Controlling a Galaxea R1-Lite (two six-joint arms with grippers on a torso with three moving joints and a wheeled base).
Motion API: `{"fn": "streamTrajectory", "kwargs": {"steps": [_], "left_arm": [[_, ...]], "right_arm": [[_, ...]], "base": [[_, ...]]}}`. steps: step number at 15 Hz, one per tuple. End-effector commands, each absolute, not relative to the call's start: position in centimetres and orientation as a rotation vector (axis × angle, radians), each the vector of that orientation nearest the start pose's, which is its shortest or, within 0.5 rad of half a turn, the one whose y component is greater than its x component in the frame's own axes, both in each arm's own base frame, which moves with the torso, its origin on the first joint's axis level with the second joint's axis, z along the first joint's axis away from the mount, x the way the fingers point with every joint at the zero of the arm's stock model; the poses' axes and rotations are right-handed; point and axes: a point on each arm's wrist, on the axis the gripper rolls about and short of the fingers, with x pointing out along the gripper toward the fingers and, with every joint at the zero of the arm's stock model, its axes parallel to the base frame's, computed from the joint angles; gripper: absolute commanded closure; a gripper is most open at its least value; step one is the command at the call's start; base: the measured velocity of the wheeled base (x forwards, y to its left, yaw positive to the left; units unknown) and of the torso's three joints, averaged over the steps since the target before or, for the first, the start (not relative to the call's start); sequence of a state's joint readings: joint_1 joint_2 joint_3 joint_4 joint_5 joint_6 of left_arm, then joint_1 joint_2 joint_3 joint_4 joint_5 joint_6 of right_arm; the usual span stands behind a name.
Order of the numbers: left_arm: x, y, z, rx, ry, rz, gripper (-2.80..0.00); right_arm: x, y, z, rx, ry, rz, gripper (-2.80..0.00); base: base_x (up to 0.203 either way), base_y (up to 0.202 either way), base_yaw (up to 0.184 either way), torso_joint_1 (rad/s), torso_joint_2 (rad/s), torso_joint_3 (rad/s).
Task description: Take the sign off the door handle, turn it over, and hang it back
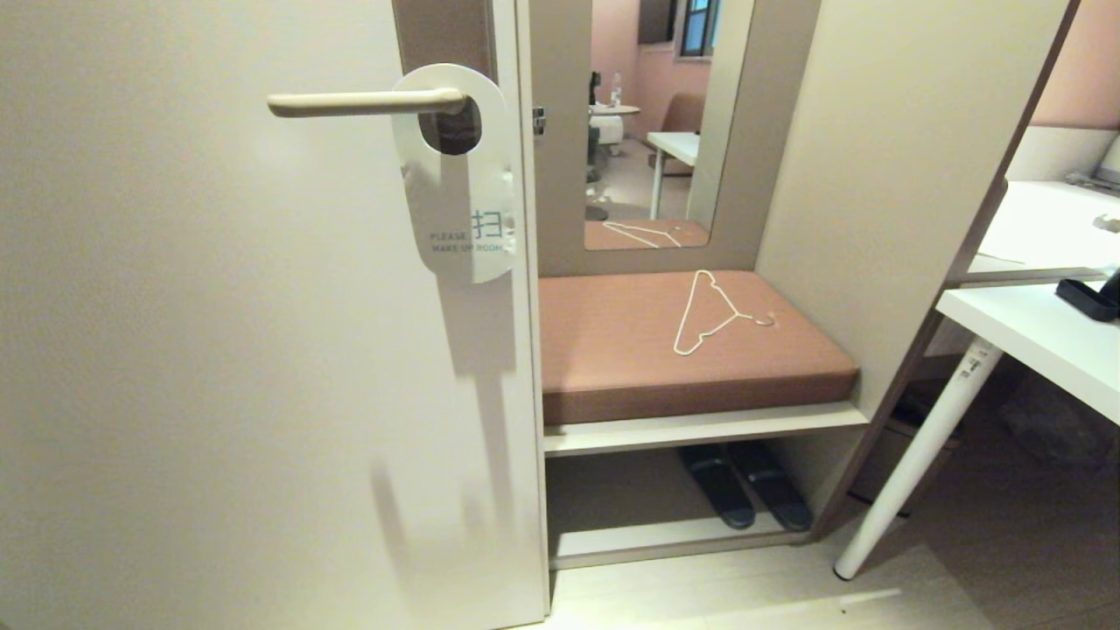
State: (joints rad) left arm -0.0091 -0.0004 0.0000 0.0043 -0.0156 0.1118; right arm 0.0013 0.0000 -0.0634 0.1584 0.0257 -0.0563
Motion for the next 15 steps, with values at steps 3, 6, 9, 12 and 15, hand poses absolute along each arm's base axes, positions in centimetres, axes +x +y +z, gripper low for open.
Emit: {"fn": "streamTrajectory", "kwargs": {"steps": [3,6,9,12,15], "left_arm": [[-2.28,-0.01,7.50,0.071,0.004,-0.023,0.00],[-2.28,0.01,7.53,0.034,0.001,-0.016,0.00],[-2.28,0.01,7.53,0.031,0.001,-0.014,0.00],[-2.28,0.01,7.53,0.032,0.001,-0.014,0.00],[-2.28,0.01,7.52,0.032,0.003,-0.014,0.00]], "right_arm": [[-2.84,0.05,7.64,-0.056,0.096,0.030,0.00],[-2.85,0.05,7.68,-0.056,0.094,0.030,0.00],[-2.85,0.05,7.68,-0.056,0.094,0.030,0.00],[-2.84,0.06,7.64,-0.055,0.096,0.031,0.00],[-2.84,0.05,7.65,-0.056,0.096,0.031,0.00]], "base": [[0.000,0.000,0.000,0.000,0.00,0.000],[0.000,0.000,0.000,0.000,0.00,0.000],[0.000,0.000,0.000,0.000,0.00,0.000],[0.000,0.000,0.000,0.000,0.00,0.000],[0.000,0.000,0.000,0.000,0.00,0.000]]}}
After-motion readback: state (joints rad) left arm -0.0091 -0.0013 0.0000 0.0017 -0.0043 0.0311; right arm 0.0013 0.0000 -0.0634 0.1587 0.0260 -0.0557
